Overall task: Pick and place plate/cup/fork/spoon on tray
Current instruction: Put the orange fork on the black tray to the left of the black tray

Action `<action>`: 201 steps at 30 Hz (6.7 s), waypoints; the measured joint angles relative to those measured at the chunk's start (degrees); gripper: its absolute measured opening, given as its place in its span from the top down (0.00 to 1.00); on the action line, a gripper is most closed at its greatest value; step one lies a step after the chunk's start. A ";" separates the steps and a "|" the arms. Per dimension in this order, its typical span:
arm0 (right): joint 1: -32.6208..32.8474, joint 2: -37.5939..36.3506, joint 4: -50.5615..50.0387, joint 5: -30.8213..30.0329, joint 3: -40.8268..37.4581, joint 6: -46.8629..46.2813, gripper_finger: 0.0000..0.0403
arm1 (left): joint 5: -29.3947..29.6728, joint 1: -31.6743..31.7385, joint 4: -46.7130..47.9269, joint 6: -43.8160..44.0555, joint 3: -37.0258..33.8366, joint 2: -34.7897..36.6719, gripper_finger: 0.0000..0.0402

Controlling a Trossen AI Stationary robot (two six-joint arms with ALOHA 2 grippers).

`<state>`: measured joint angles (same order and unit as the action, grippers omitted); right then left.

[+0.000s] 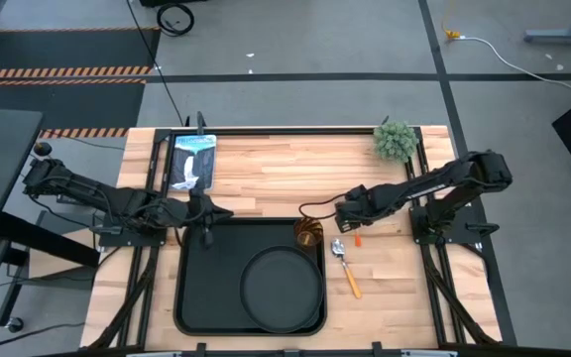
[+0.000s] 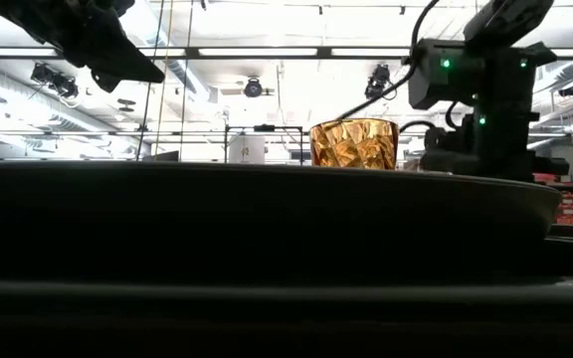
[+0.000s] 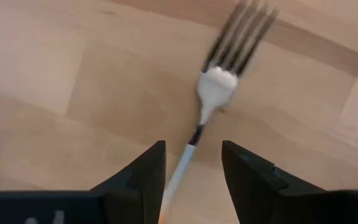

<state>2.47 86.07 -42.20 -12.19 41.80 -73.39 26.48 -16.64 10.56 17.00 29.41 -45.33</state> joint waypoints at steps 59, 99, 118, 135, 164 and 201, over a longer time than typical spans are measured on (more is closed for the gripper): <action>2.01 -5.18 1.70 -14.07 19.32 15.29 0.97 | 4.81 0.09 0.00 -1.46 0.04 -0.06 0.84; 12.43 17.98 37.48 -26.25 49.83 58.08 0.96 | -8.12 0.70 -24.33 -11.51 0.04 -9.91 0.57; 11.59 19.90 48.02 -15.31 49.81 63.01 0.97 | -18.63 3.03 -34.73 -8.46 0.04 -9.80 0.57; 13.72 21.72 47.73 -20.60 49.79 62.97 0.97 | -18.86 4.33 -34.54 -8.50 0.04 -9.37 0.57; 13.41 21.66 46.50 -20.07 49.79 62.44 0.92 | -19.23 5.55 -34.13 -7.33 0.04 -9.37 0.90; 15.14 14.01 8.85 -22.69 49.81 47.51 0.57 | -23.83 -12.04 5.64 32.95 0.00 -10.40 0.89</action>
<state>17.61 100.07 -33.35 -34.88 91.61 -25.89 2.65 -28.68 16.20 49.96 29.41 -55.73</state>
